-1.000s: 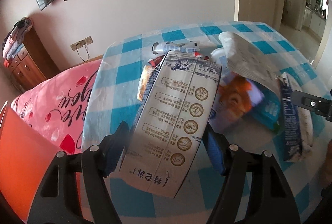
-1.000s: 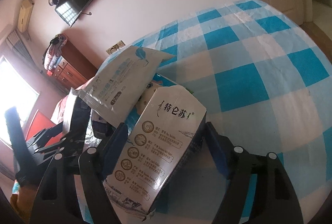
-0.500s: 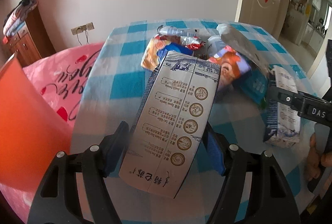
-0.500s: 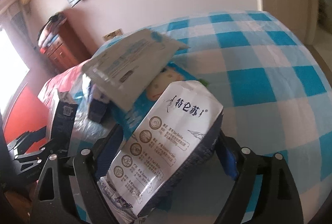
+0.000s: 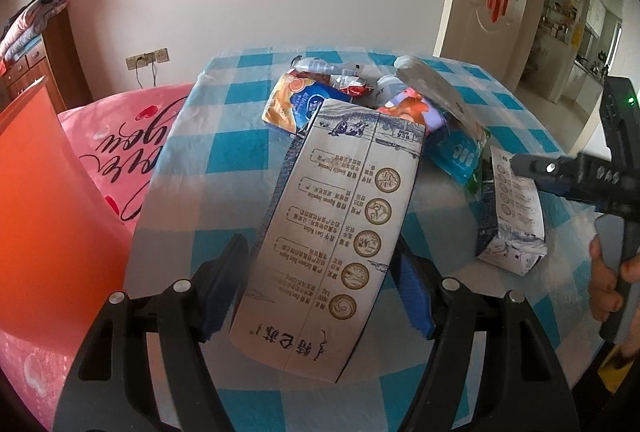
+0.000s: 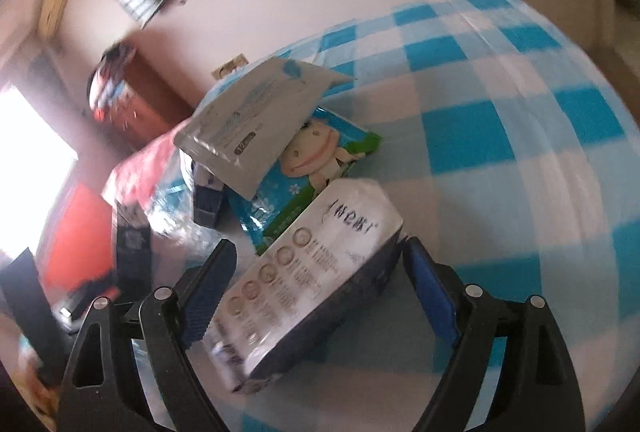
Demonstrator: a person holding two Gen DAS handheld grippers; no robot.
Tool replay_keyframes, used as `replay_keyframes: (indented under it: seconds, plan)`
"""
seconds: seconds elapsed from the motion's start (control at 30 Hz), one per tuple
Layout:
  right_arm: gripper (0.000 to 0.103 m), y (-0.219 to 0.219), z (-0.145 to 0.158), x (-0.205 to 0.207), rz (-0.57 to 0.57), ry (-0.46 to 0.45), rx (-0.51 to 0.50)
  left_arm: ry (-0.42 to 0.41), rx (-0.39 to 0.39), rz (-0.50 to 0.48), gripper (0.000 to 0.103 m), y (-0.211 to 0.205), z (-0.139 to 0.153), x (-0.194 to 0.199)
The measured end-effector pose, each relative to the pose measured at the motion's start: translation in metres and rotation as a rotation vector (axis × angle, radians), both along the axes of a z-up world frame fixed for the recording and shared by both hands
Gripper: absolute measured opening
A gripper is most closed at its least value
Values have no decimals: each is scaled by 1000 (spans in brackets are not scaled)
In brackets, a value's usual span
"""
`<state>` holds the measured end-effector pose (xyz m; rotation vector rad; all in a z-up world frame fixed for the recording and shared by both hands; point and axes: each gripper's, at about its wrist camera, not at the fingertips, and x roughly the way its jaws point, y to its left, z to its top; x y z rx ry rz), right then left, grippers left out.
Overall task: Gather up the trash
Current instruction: 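Lift the held cartons off the table with both tools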
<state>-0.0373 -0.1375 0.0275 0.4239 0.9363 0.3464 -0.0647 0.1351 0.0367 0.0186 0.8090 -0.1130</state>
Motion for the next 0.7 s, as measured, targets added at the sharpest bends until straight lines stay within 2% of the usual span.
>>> replay_keyframes:
  seconds: [0.07, 0.17, 0.27, 0.37, 0.5, 0.57, 0.7]
  plan:
    - [85, -2, 2, -7, -45, 11, 19, -5, 1, -4, 71, -1, 0, -1]
    - [83, 7, 6, -13, -81, 36, -16, -13, -6, -9, 71, -1, 1, -3]
    - [76, 18, 5, -14, -70, 69, -14, -22, -15, -11, 71, 0, 2, -6]
    - [75, 33, 7, -14, -68, 74, -72, -28, -26, -3, 71, 4, 2, -9]
    - [79, 44, 1, -4, -97, 111, -145, -23, -40, 4, 71, 10, 0, -12]
    - [85, 51, 0, 0, -107, 104, -176, -23, -45, 7, 71, 12, -1, -13]
    - [88, 60, -1, 4, -130, 101, -237, -25, -53, 9, 71, 14, -2, -16]
